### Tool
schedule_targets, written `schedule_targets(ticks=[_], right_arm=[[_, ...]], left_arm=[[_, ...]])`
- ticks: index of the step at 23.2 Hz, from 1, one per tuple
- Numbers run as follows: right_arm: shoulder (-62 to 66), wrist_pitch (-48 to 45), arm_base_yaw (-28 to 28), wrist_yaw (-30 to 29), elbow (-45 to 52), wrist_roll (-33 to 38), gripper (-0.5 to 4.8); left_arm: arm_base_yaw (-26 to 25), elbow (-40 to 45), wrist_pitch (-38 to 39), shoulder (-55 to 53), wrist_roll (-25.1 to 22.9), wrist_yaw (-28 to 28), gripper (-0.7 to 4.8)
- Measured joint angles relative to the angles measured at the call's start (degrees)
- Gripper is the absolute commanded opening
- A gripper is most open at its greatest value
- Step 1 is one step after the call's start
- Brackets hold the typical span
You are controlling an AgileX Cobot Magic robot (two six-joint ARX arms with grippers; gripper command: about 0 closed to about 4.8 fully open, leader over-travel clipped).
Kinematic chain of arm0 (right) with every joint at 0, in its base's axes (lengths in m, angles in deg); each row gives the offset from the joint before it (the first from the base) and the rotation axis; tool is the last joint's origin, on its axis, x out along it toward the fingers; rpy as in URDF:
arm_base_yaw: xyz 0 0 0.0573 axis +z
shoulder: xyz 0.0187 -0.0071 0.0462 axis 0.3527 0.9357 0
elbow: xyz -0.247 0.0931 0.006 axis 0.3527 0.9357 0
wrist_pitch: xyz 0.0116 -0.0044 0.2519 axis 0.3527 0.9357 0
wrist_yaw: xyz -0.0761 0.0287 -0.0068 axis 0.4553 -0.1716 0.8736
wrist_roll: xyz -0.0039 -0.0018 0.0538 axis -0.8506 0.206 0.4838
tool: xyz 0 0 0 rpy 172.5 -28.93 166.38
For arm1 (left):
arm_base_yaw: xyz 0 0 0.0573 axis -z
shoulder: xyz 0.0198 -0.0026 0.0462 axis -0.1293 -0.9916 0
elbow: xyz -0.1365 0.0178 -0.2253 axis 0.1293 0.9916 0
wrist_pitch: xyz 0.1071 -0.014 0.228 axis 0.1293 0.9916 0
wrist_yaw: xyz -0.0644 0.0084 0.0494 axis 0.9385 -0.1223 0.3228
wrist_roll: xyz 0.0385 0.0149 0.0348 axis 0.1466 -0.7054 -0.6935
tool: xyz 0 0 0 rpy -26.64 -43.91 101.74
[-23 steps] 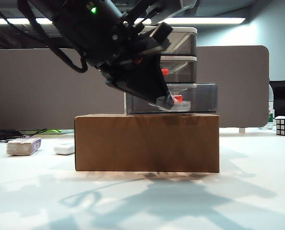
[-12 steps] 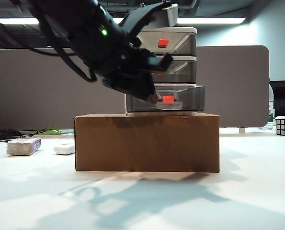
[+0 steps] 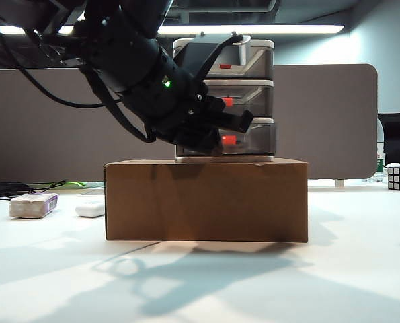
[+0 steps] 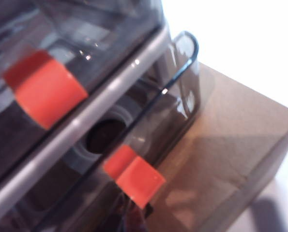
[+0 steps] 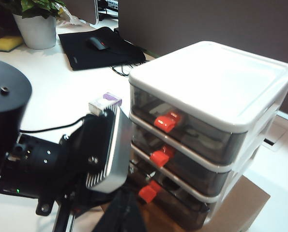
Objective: Open the third layer of the drawer on the table, pick up the transparent tape on the table and put it in, and finally close the drawer.
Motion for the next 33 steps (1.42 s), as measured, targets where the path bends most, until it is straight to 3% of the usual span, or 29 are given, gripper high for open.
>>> schedule_targets(ticks=[4,10,15,18,22,30,33], right_arm=[[0.1,0.6,0.0,3.4,0.0,0.0,-0.05],[-0.9,3.4,0.0,4.0,0.0,-0.1,-0.05],[-4.9,7.2,0.0,4.0,0.0,-0.1,-0.05],[-8.5,12.2,0.1,4.7,0.0,-0.2,-0.05],[-19.1,21.3,0.2,7.0,2.2,1.7,-0.05],[-43.6,24.3,0.2,13.2,17.7,11.0,-0.05],[-44.2,21.9,0.1,17.8,19.3,12.8,-0.05]], left_arm=[[0.0,0.0,-0.7,0.0,-2.4,-5.7,-0.05],[0.4,0.0,0.1,0.3,-3.6,-6.6,-0.05],[4.3,1.0,15.0,7.9,0.1,-6.8,-0.05],[6.1,6.9,20.5,16.9,4.2,-5.4,-0.05],[10.3,19.2,22.4,38.1,10.2,-4.9,-0.05],[13.0,37.1,21.9,75.7,9.6,-5.2,-0.05],[13.0,40.1,23.3,83.7,8.8,-5.4,-0.05]])
